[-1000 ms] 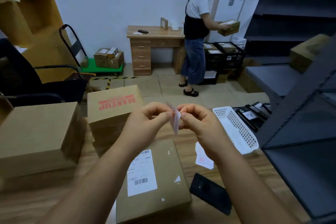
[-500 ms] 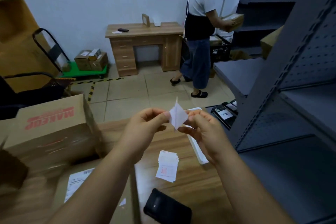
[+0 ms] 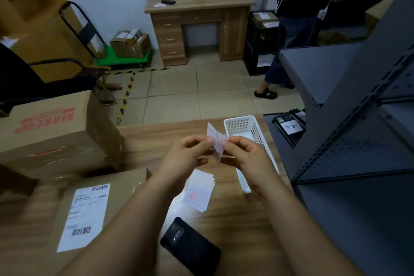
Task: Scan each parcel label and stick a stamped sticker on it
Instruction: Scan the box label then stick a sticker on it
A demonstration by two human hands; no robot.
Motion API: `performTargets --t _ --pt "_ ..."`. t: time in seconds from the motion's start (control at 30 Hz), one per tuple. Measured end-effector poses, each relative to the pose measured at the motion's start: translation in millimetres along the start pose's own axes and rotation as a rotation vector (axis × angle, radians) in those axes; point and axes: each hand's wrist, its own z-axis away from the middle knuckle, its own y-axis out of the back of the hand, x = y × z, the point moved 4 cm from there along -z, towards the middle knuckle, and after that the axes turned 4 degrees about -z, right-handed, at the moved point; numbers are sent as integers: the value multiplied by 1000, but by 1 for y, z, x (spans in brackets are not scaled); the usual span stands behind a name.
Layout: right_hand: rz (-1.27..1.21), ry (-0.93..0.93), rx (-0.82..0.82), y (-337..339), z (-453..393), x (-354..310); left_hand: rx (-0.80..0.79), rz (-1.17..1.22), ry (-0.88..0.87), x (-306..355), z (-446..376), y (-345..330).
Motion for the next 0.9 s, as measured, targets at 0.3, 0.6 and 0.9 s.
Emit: performTargets --t 0.3,0.6,0.9 --pt "370 -165 440 116 -50 69 185 82 176 -46 -27 19" --pt "609 -148 402 116 -67 86 173 82 219 -71 -20 42" --pt "610 79 -290 -96 6 72 269 103 202 -70 18 107"
